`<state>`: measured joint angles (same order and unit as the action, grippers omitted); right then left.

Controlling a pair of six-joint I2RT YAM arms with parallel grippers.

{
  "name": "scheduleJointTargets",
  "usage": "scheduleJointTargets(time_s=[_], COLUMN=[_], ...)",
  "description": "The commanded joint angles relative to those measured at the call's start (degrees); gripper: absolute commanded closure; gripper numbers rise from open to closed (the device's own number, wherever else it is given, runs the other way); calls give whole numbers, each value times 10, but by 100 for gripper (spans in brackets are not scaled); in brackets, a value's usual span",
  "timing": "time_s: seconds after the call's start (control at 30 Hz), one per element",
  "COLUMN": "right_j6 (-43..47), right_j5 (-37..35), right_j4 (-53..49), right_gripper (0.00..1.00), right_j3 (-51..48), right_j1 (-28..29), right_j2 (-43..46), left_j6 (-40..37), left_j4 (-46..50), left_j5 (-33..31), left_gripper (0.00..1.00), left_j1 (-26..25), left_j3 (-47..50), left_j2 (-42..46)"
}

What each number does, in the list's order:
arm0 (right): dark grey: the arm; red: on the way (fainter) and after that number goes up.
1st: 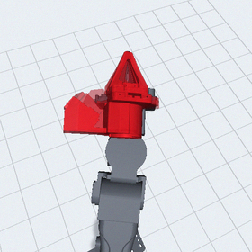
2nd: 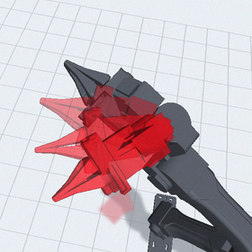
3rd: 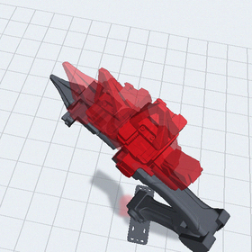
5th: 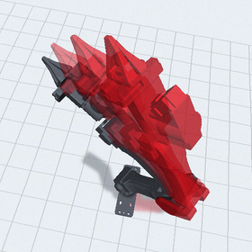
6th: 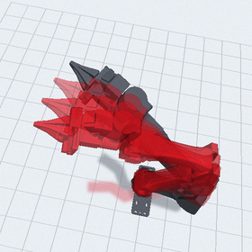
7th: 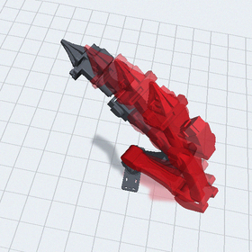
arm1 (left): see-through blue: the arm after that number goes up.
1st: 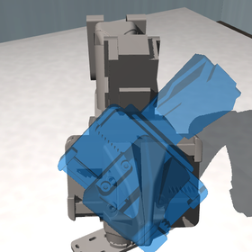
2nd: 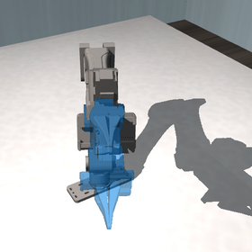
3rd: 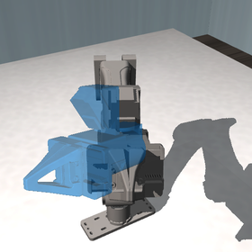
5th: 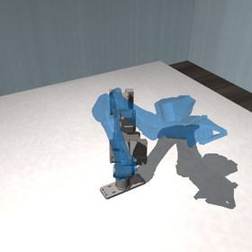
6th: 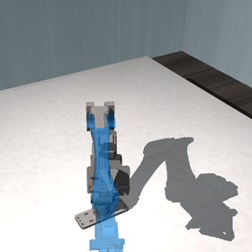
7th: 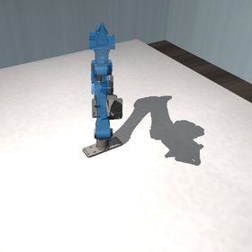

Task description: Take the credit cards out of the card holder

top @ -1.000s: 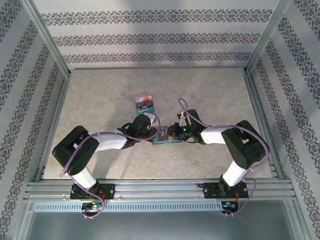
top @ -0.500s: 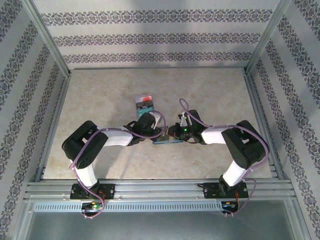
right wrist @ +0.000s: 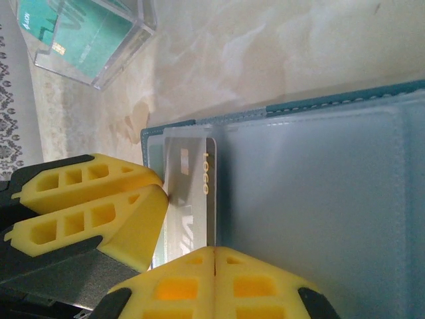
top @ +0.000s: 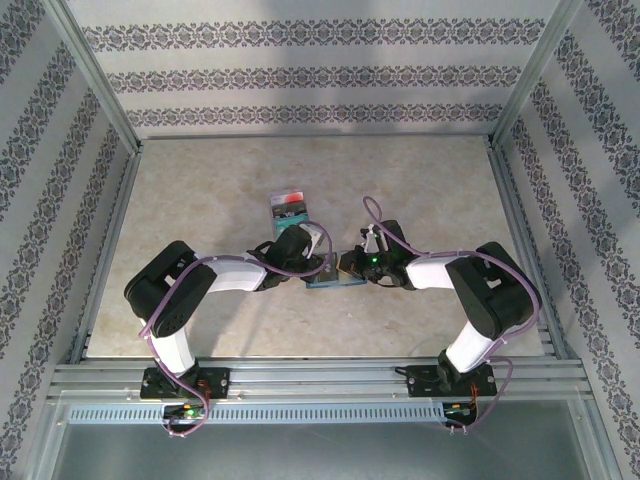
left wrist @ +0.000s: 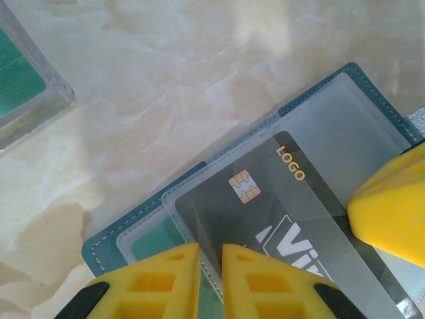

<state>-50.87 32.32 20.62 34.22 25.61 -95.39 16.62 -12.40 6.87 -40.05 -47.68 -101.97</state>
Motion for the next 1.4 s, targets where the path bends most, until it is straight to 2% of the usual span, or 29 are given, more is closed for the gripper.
scheduleJointTargets(time_s=[0.0,0.1,0.33,0.57,0.73,0.9,1.1,1.37], right_j6=[8,10,6,-1,-9,-18,-15,-11], right_j5=[6,9,15,16,23,32,33,41], right_j4=[13,14,27,42,62,87,88,87], right_gripper=[96,96,80,77,78,88,93,93], right_j3=[-10,-11,-8,-6,-4,-12,-32,-48], right_j1=[-7,-9,-1,3,6,5,-14,-37], right_j2=[12,12,-4,-27,-45,-46,-20,-6], left_j6=[-12,-11,-4,0,3,5,1,0], left_j4=[44,42,35,31,29,31,44,45], left_j5=[-19,-17,-5,1,1,-2,-20,-24], left_gripper=[84,84,86,86,86,86,87,88], left_j1=[1,1,1,1,1,1,3,8], left_j3=[-4,-3,-3,0,2,3,7,11], left_j2=[-15,-14,-22,-22,-22,-21,-13,-9])
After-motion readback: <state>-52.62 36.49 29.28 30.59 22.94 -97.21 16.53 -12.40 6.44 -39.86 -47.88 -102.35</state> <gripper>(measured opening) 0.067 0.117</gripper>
